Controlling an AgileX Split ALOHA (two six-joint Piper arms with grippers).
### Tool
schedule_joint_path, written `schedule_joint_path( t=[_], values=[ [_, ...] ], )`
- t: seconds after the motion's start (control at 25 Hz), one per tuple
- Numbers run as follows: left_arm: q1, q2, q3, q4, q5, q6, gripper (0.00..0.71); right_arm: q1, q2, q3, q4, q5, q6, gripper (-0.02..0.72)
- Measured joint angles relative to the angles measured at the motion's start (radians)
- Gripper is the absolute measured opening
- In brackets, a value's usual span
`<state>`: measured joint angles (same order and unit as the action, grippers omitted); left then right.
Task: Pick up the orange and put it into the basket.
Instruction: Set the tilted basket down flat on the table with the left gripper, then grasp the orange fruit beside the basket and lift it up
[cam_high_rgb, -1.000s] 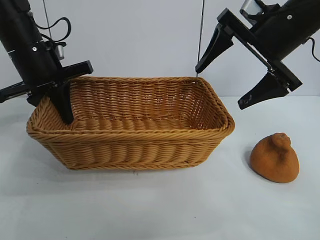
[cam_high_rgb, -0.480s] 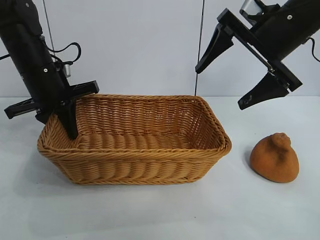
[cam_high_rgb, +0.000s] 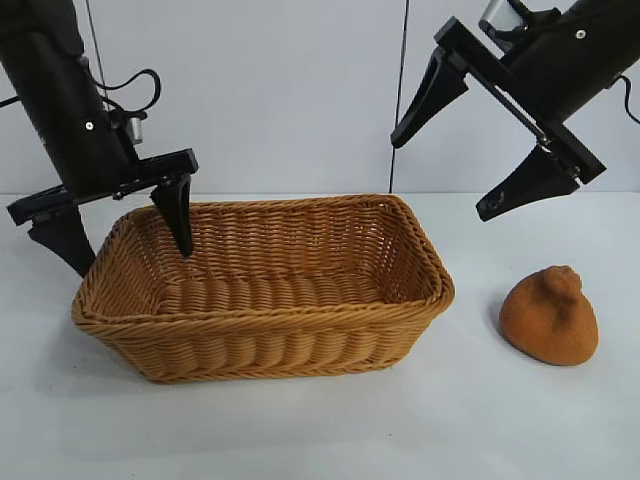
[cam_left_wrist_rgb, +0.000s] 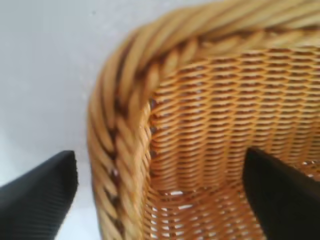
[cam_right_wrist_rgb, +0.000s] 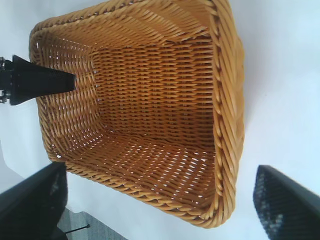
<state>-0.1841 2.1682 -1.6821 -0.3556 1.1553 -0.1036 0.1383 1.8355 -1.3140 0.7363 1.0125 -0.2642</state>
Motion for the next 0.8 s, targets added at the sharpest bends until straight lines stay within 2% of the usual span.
schedule_joint_path(
  t=[0.12, 0.2, 0.32, 0.56, 0.68, 0.8],
  values=[
    [0.0, -0.044, -0.057, 0.022, 0.042, 0.037, 0.668, 0.0, 0.0, 0.0, -0.001, 0.001, 0.0, 0.694],
    [0.001, -0.075, -0.1, 0.083, 0.05, 0.049, 0.671, 0.0, 0.0, 0.0, -0.001, 0.004, 0.0, 0.694],
    [0.035, -0.097, -0.141, 0.165, 0.054, 0.05, 0.672, 0.0, 0.0, 0.0, -0.001, 0.005, 0.0, 0.694],
    [0.16, -0.098, -0.142, 0.222, 0.057, 0.05, 0.672, 0.0, 0.0, 0.0, -0.001, 0.006, 0.0, 0.694],
    [0.17, -0.11, -0.127, 0.221, 0.057, 0.05, 0.672, 0.0, 0.0, 0.0, -0.001, 0.006, 0.0, 0.694],
    [0.169, -0.177, -0.054, 0.221, 0.057, 0.056, 0.672, 0.0, 0.0, 0.0, -0.001, 0.007, 0.0, 0.694]
  ],
)
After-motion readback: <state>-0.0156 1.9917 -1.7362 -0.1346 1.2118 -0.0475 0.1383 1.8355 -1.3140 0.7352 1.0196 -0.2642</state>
